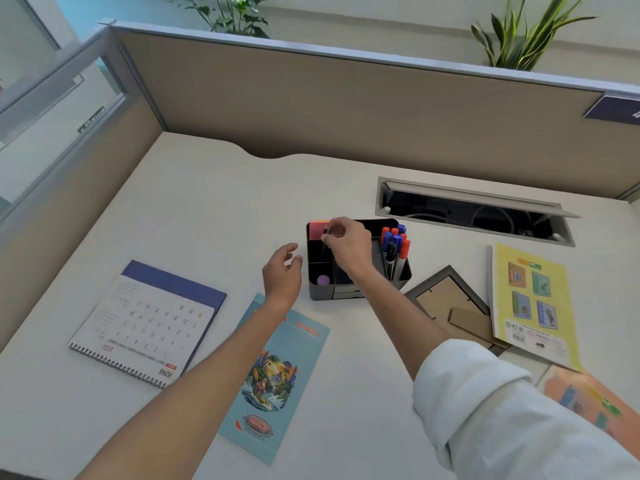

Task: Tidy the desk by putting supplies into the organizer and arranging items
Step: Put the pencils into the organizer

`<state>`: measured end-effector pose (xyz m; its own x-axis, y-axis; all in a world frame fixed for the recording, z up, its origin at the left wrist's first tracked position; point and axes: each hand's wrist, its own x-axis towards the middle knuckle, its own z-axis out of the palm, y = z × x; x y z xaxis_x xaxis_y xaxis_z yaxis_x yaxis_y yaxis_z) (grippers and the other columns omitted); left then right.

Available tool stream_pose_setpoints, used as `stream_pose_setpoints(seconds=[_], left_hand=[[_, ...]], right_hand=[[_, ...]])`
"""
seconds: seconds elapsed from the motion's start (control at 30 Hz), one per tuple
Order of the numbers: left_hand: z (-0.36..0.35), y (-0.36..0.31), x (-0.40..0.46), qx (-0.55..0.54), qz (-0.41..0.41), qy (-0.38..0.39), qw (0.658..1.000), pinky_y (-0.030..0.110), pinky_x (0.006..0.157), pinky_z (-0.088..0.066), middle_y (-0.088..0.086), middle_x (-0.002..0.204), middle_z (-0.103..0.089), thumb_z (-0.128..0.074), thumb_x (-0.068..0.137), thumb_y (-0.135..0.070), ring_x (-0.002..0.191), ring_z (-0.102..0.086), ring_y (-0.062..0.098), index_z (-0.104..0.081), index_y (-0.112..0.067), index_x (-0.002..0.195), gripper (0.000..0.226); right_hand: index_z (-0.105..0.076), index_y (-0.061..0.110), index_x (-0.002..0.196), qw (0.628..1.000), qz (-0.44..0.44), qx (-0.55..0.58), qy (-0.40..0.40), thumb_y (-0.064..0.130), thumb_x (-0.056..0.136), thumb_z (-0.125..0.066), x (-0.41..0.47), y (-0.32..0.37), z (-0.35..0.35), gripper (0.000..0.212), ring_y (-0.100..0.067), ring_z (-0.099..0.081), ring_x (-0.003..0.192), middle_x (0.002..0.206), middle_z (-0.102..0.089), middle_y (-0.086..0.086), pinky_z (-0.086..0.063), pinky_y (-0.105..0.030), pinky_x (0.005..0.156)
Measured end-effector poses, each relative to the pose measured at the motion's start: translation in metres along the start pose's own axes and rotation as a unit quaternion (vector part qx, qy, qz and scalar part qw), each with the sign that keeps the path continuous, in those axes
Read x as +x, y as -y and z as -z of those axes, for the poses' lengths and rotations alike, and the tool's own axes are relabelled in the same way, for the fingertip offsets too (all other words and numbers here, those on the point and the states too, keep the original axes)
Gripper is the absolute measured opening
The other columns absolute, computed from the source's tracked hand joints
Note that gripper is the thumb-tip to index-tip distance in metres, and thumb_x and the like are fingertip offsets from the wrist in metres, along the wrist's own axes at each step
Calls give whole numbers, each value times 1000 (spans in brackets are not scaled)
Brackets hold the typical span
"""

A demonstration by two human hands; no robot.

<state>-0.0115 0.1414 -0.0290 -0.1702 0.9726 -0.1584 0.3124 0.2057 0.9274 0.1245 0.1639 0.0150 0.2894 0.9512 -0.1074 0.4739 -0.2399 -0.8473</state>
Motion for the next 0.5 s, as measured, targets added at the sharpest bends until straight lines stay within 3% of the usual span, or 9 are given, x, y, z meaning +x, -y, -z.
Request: stream_pose_setpoints(seconds=[0.1,0.17,0.3,0.4,0.5], left_hand=[[0,0,-1,-4,2,7,1000,17,85,-39,1,124,-62,-52,95,-13,113,-55,14,-60,-12,124,29],[0,-2,-3,-6,3,15,1000,18,87,-38,1,125,-61,-50,97,-15,113,-54,12,-59,-13,125,30],[-3,-7,-4,-22,20,38,999,18,95,-32,0,135,-54,-44,99,-19,119,-47,8,-53,-13,133,35],[-7,-7,0,-45,40,66,996,22,104,-28,0,144,-46,-40,101,-23,133,-39,14,-45,-14,140,41],[-13,-2,6,-83,77,95,989,31,116,-23,-3,150,-37,-36,102,-31,139,-32,14,-37,-17,145,45]], right_hand=[[-60,10,126,1000,11,14,-24,19,86,-71,-5,9,11,42,-12,-63,98,112,-68,-2,-50,-23,86],[-62,10,124,997,44,20,-63,21,89,-68,-10,16,24,37,-10,-63,97,114,-67,-1,-49,-19,83],[-70,10,102,973,90,82,-194,24,93,-62,-14,18,65,19,-6,-64,84,92,-71,2,-49,-14,75],[-70,11,97,952,39,130,-273,25,95,-56,-8,-7,96,20,-6,-62,79,84,-69,4,-50,-20,74],[-66,13,105,957,-48,165,-236,30,100,-47,-2,-44,112,26,-14,-61,98,99,-68,-1,-52,-34,91]])
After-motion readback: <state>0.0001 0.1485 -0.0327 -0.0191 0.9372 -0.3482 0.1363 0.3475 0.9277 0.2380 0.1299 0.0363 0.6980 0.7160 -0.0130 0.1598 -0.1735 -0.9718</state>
